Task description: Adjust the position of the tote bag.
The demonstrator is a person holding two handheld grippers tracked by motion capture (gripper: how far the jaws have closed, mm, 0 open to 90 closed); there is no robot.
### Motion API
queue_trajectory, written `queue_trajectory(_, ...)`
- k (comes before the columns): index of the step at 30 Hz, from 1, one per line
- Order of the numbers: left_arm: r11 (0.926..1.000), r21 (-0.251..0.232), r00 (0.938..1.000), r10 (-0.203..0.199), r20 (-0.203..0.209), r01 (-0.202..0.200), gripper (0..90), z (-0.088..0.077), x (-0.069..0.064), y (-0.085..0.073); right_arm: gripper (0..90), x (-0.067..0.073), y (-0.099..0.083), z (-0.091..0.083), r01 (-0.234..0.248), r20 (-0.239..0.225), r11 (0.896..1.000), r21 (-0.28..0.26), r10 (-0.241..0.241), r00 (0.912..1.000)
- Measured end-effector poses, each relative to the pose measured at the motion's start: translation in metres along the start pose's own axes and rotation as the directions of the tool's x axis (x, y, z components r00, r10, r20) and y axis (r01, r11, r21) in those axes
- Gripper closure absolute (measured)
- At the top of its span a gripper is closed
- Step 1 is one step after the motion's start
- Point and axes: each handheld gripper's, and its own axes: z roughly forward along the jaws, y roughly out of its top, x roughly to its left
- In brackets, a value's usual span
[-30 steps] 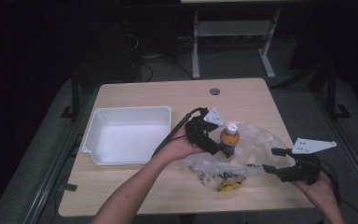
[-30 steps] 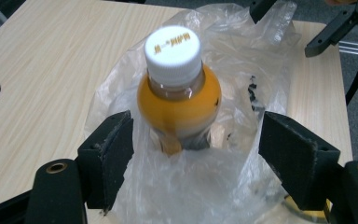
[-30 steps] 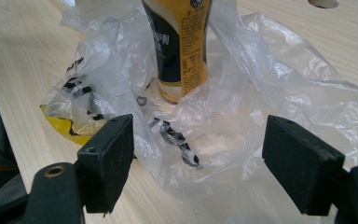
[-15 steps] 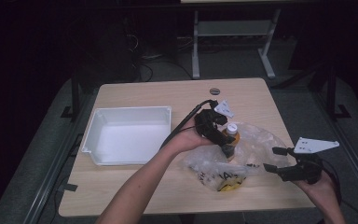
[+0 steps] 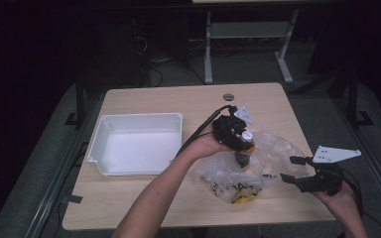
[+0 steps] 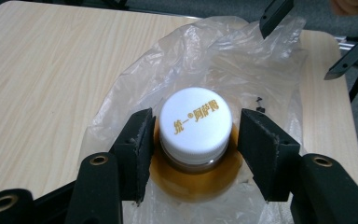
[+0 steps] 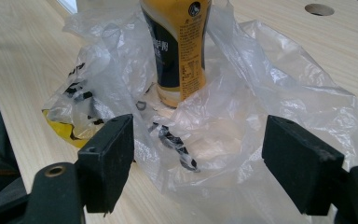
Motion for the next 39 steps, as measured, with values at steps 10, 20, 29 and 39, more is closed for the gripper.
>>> queue_trajectory(10, 0.9995, 0.007, 0.9994, -0.031, 0.013, 0.031, 58.4, -0.0046, 0.0034, 0.0046, 24.7, 0.0012, 0.0003, -0.001, 0.006, 0.01, 1.0, -0.01, -0.006, 0.9999)
queue_trajectory(20, 0.9994, 0.01, 0.9994, -0.032, 0.012, 0.032, 58.9, -0.0048, 0.003, 0.0051, 24.7, 0.0009, -0.0003, 0.0002, 0.007, 0.017, 1.0, -0.008, -0.007, 0.9998)
queue_trajectory(29, 0.999, 0.018, 0.999, -0.04, 0.02, 0.04, 59.0, -0.0046, 0.0036, 0.0061, 24.7, 0.0013, 0.0, 0.001, 0.011, 0.019, 1.0, -0.006, -0.011, 0.9998)
queue_trajectory(39, 0.9988, 0.022, 0.9989, -0.044, 0.018, 0.043, 59.0, -0.0048, 0.0036, 0.0064, 24.7, 0.0013, 0.0005, 0.001, 0.012, 0.02, 1.0, -0.006, -0.012, 0.9997)
